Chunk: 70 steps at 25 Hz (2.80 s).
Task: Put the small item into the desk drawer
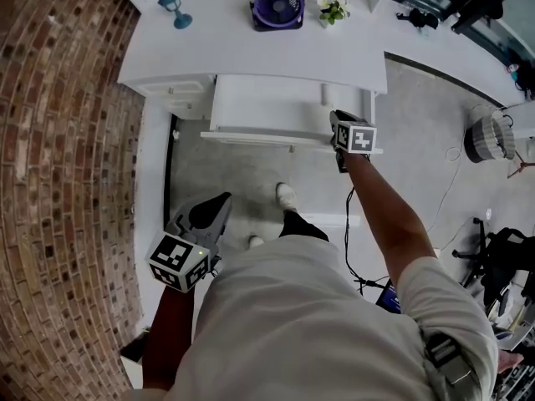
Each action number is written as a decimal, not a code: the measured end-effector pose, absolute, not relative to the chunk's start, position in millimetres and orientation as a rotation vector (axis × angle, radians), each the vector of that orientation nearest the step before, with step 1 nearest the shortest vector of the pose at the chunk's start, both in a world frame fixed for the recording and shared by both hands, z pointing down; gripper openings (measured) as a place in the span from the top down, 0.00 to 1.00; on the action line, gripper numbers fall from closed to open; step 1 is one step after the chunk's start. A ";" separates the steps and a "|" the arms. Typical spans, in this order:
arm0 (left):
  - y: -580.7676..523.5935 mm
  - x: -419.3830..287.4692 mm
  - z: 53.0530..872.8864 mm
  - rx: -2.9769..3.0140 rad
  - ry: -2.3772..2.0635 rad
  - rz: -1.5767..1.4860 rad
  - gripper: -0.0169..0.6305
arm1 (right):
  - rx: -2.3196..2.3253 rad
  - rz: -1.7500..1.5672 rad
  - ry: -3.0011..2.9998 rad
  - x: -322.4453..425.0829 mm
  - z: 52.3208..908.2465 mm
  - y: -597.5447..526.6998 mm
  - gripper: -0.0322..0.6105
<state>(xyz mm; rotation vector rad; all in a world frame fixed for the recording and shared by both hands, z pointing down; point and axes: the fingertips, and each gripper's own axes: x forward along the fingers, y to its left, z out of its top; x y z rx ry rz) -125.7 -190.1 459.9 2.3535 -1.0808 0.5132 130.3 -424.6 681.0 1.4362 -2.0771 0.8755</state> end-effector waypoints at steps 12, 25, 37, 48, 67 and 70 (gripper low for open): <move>-130.8 -141.0 459.8 2.421 -1.005 0.468 0.96 | 1.358 0.738 -2.200 85.0 622.8 -328.7 0.93; -73.3 -165.1 457.6 2.443 -1.025 0.411 0.96 | 1.118 0.691 -2.395 22.1 565.2 -194.2 0.93; -29.1 -170.5 461.6 2.435 -1.010 0.402 0.96 | 1.012 0.717 -2.478 -3.1 534.4 -100.9 0.93; -19.5 -169.8 460.5 2.446 -0.998 0.404 0.96 | 0.944 0.649 -2.534 -18.6 511.4 -69.6 0.93; -19.2 -174.9 460.9 2.448 -0.998 0.393 0.96 | 0.926 0.620 -2.535 -27.1 504.5 -68.4 0.93; -18.6 -176.2 462.6 2.444 -0.999 0.392 0.96 | 0.920 0.621 -2.533 -29.1 506.5 -67.8 0.93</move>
